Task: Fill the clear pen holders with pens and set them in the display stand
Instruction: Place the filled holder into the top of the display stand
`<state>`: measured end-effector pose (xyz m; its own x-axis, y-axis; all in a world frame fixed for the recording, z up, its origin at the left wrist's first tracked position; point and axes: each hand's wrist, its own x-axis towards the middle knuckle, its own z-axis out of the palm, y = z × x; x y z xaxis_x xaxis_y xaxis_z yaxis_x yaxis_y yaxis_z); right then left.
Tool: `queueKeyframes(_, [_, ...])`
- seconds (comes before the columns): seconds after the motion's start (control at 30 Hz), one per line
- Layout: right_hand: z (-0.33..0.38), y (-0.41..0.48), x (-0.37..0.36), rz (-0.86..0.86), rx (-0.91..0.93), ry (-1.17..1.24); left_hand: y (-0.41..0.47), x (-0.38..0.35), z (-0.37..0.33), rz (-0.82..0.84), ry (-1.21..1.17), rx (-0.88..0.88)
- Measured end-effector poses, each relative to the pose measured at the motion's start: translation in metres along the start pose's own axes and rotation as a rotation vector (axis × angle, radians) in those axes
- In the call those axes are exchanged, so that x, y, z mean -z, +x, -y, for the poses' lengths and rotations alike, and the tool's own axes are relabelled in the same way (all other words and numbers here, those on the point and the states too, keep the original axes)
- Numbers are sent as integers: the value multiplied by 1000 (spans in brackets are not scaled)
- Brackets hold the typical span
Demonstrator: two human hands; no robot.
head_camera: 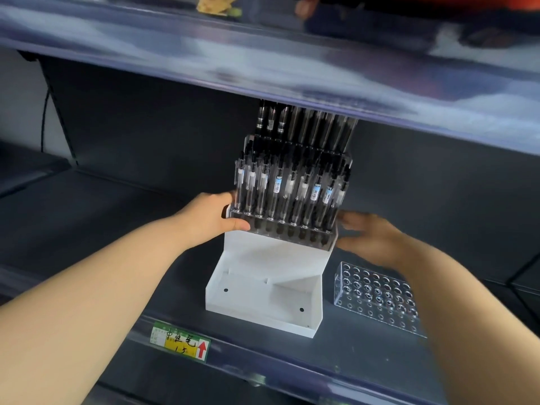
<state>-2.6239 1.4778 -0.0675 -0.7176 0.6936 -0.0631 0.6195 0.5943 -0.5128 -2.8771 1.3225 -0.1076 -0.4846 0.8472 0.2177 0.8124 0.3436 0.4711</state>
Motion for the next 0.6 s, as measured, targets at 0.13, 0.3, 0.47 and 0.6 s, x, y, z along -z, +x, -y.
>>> queueKeyframes(0.13, [14, 1, 32, -463, 108, 132, 2, 5, 10, 192, -257, -25])
queueKeyframes(0.3, [57, 7, 42, -463, 306, 20, 4, 35, -8, -70, -524, -139])
queueKeyframes(0.47, [79, 27, 39, -329, 297, -226, 16, 62, -49, -207, 95, -235])
queueKeyframes(0.6, [74, 35, 32, -241, 367, -336, 25, 60, -65, -97, 229, -250])
